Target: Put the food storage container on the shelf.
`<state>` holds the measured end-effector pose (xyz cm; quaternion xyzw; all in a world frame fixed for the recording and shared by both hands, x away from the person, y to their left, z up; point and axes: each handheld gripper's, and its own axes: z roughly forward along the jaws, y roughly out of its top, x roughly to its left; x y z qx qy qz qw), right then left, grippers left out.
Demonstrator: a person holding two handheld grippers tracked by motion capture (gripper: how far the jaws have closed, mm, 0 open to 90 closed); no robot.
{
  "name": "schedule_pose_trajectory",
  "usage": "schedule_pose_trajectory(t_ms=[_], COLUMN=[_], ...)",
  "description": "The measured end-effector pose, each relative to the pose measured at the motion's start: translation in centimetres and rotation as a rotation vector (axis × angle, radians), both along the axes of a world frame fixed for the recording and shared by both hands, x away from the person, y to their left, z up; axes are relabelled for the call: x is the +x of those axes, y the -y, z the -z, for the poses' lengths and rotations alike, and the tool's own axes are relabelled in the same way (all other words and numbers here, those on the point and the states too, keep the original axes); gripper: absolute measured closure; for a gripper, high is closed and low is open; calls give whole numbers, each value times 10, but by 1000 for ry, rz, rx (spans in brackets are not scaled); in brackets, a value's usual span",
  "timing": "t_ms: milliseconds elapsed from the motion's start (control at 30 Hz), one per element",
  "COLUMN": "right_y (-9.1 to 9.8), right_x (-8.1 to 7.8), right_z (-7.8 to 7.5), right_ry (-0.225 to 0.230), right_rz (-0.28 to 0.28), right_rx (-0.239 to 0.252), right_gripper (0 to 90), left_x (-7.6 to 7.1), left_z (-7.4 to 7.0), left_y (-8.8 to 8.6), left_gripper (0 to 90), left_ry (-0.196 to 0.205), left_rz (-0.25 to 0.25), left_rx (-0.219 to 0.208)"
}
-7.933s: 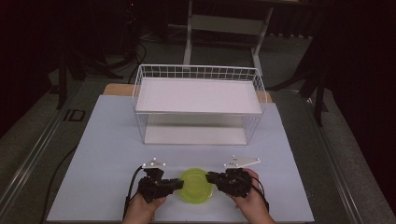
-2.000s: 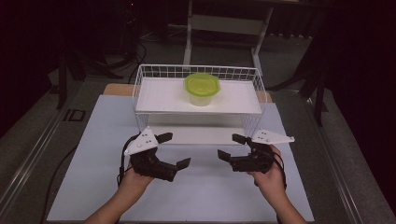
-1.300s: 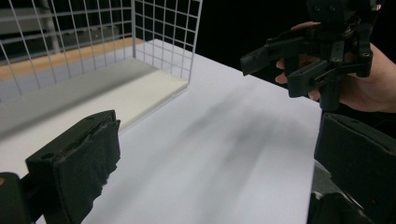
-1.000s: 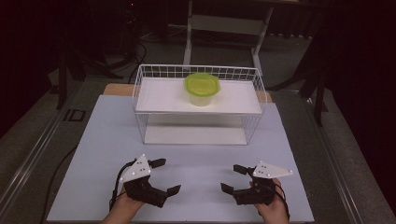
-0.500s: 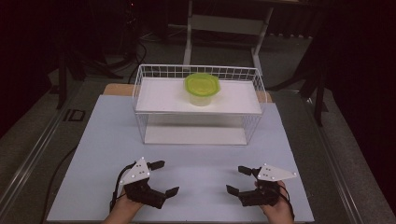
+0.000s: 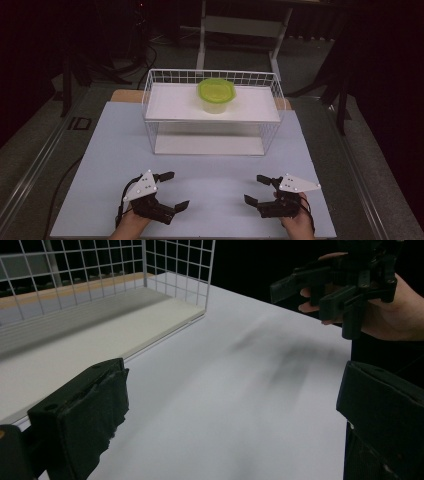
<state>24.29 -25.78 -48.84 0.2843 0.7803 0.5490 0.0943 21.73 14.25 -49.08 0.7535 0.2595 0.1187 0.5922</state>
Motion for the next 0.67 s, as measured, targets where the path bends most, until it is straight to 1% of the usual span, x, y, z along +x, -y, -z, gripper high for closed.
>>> schedule_pose_trajectory(t_ms=[67,100,200,267,333,467,533,600,667], right_y=[-1,-1,-3,-5,-6,-5,-5,-4,-3], right_x=[-1,-1,-3,-3,-4,-4,-4,-4,-4], right_z=[-1,-1,-2,-3,-3,-3,-3,-3,-4], right_ry=[-1,1,23,28,34,40,37,60,53], right_rz=[2,-3,-22,-24,-26,-23,-25,-9,-9], right_rx=[12,18,9,-1,-10,-14,-13,-23,-19], right_gripper=[143,143,143,143,143,143,143,142,143], left_x=[-1,-1,-2,-4,-5,-7,-8,-8,-9], left_z=[0,-1,-3,-5,-6,-6,-7,-8,-8], left_y=[-1,-1,-2,-2,-1,2,2,2,1], left_gripper=[9,9,10,9,10,10,9,9,10], left_ry=[9,6,9,13,13,16,13,15,15], left_rz=[-4,-4,-5,-6,-4,-4,-4,-4,-7], left_rx=[-6,-12,-34,-43,-44,-24,-32,-35,-38])
